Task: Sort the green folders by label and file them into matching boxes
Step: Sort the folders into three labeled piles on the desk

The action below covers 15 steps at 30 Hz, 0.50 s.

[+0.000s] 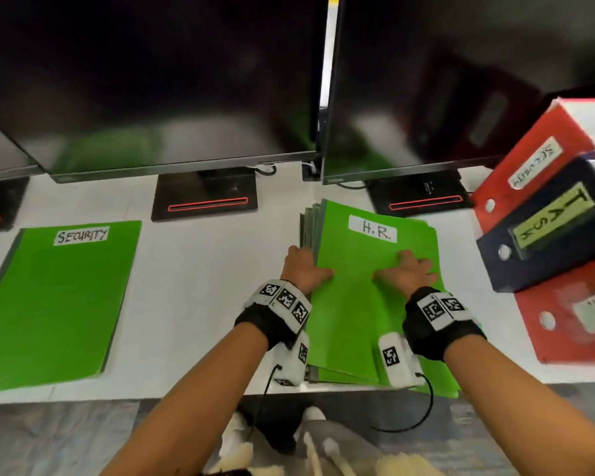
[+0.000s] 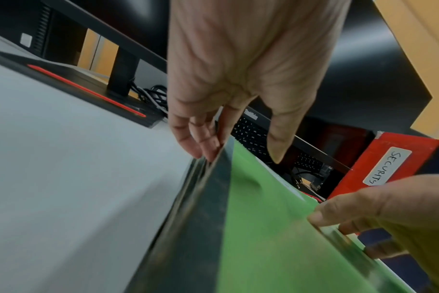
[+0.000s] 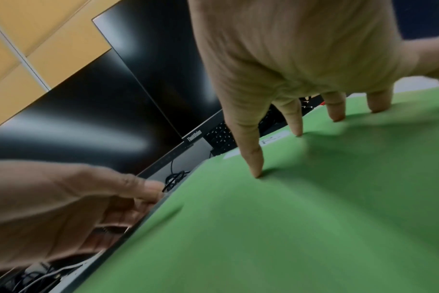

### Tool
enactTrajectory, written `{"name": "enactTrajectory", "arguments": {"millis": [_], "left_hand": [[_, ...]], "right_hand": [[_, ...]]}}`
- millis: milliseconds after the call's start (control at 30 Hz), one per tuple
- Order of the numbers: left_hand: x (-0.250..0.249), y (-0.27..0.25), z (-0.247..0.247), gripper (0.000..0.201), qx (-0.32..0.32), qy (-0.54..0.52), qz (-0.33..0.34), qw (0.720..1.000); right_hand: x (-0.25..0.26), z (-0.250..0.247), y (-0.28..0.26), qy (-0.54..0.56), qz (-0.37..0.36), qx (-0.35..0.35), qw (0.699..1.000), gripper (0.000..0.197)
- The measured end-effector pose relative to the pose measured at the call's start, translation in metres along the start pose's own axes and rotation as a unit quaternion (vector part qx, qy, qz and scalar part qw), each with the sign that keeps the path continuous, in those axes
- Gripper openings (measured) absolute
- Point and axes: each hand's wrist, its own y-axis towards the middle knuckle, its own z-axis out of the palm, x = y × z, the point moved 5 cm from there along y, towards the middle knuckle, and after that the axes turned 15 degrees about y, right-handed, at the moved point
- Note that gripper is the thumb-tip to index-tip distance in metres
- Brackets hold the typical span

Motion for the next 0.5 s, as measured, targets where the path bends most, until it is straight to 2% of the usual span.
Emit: {"name": "enactTrajectory", "arguments": {"millis": [100, 267, 400, 500], "left_hand": [[-0.008, 0.002, -0.001, 0.043, -0.010, 0.025, -0.012, 1.000], [-0.016, -0.002, -0.007, 0.039, -0.018, 0.060, -0.030, 0.998], [-0.026, -0.009, -0.011, 0.042, -0.017, 0.055, -0.008, 0.998], [-0.027, -0.010, -0.013, 0.026, -0.006, 0.033, 0.042, 0.999]], "right_hand": [[-0.007, 0.000, 0.004, -0.026, -0.033, 0.021, 0.999, 0.084], [-0.010, 0.006, 0.004, -0.045, -0.057, 0.032, 0.997, 0.095], [-0.010, 0.006, 0.003, -0.035, -0.062, 0.037, 0.997, 0.098], [-0.009, 0.005, 0.003, -0.033, -0.061, 0.036, 0.997, 0.099]]}}
